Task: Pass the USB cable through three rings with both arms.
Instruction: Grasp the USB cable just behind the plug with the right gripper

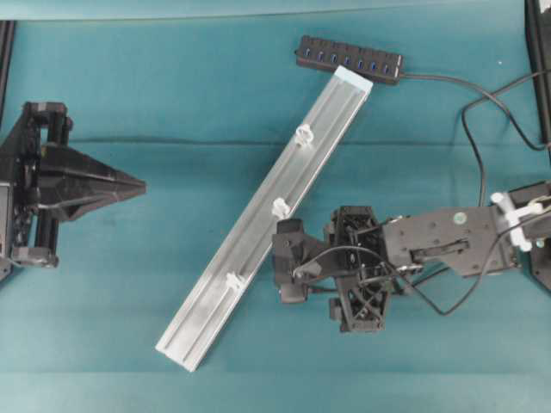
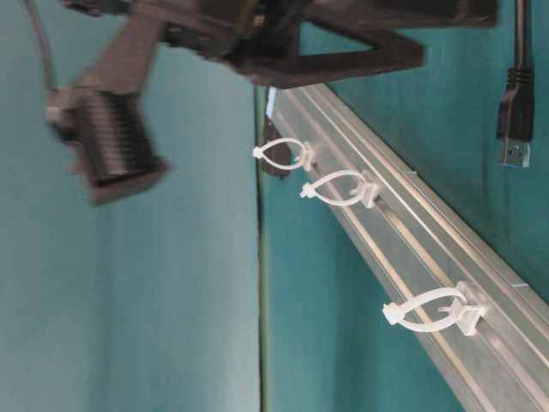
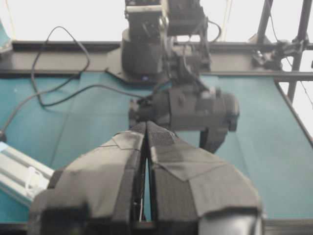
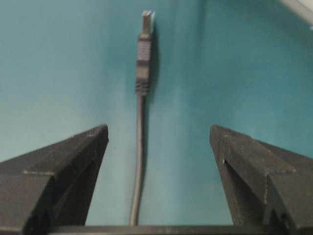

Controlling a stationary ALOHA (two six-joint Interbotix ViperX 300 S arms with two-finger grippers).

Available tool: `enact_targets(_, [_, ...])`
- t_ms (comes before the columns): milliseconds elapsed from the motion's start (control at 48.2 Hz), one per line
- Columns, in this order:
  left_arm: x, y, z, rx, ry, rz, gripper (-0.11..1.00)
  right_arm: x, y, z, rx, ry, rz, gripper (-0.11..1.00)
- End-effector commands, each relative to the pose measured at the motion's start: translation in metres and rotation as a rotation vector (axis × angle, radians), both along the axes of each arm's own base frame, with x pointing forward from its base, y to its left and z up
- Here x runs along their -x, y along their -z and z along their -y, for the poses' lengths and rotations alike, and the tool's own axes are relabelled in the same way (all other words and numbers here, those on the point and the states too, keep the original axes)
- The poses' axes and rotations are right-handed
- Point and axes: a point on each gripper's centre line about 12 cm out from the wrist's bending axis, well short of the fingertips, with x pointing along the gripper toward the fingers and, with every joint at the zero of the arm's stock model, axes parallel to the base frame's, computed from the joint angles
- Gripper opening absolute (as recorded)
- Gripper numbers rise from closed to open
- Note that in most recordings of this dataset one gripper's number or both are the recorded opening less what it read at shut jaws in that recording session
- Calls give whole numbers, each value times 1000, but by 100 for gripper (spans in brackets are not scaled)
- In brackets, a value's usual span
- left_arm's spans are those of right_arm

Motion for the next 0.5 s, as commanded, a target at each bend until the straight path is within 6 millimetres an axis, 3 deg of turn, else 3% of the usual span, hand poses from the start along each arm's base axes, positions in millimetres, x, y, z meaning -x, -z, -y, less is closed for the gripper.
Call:
enact_targets(0, [-2,-11,0,1,2,32,0,-3,9,-5,-7,5,-9,87])
enact_targets(477, [-2,-11,0,1,2,32,0,-6,30,-6,-25,84,-30,86])
